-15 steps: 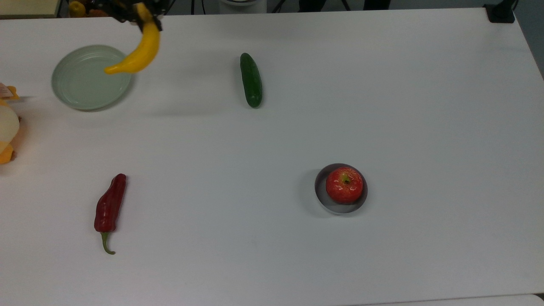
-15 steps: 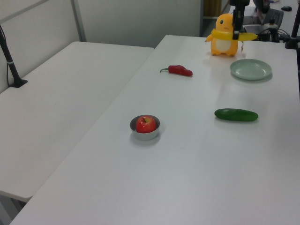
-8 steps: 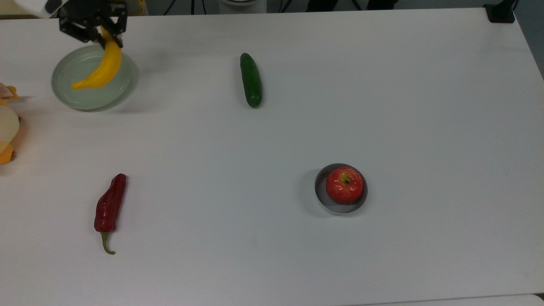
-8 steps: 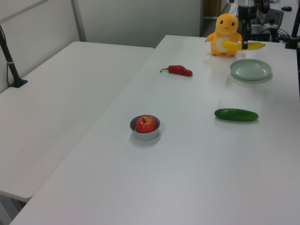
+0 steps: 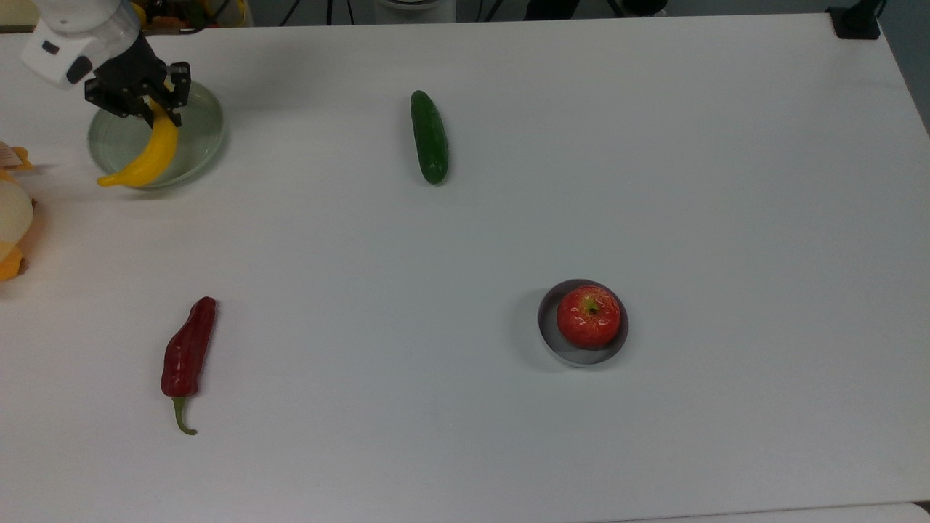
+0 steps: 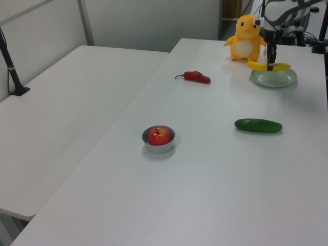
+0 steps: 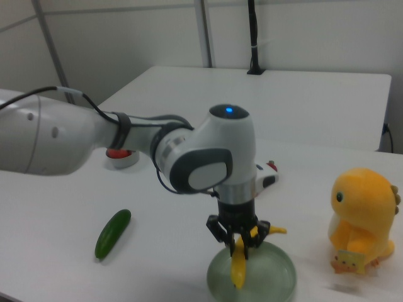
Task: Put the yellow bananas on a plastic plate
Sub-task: 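Lower the banana onto the plate and open the gripper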
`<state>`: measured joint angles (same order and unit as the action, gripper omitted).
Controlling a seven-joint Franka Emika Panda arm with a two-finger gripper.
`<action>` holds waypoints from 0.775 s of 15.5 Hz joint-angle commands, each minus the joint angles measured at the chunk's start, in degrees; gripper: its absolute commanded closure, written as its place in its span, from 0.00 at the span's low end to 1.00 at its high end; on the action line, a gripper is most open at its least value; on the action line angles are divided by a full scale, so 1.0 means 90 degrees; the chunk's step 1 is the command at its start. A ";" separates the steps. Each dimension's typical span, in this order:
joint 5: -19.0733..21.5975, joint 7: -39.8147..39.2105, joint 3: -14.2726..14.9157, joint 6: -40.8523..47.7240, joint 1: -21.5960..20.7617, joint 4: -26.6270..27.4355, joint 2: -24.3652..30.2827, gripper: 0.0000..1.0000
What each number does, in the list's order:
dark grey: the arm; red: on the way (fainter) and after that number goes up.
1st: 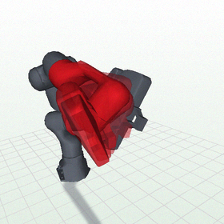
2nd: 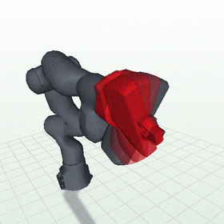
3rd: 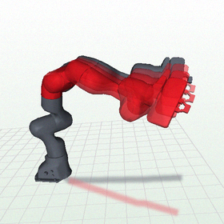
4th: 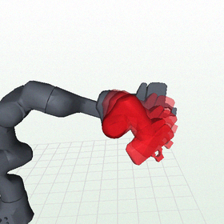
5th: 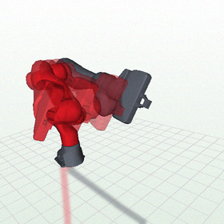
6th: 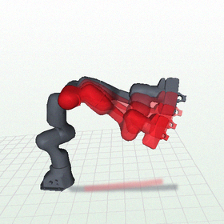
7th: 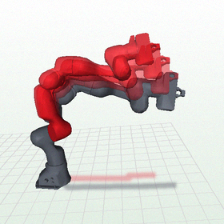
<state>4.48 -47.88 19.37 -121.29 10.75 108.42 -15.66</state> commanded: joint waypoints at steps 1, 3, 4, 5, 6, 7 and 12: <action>-0.0166 -0.0091 0.0075 -0.0624 -0.0051 0.0404 -0.0076 0.94; -0.0176 -0.0090 0.0075 -0.0664 -0.0042 0.0493 -0.0076 0.92; -0.0176 -0.0090 0.0075 -0.0654 -0.0032 0.0493 -0.0076 0.89; -0.0176 -0.0090 0.0075 -0.0654 -0.0013 0.0493 -0.0076 0.81; -0.0176 -0.0090 0.0075 -0.0635 -0.0003 0.0493 -0.0076 0.73; -0.0176 -0.0081 0.0075 -0.0586 0.0017 0.0483 -0.0066 0.66; -0.0166 -0.0013 0.0075 -0.0411 0.0075 0.0464 0.0109 0.09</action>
<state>3.66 -47.91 19.78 -125.82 11.28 111.08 -17.40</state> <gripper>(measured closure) 0.555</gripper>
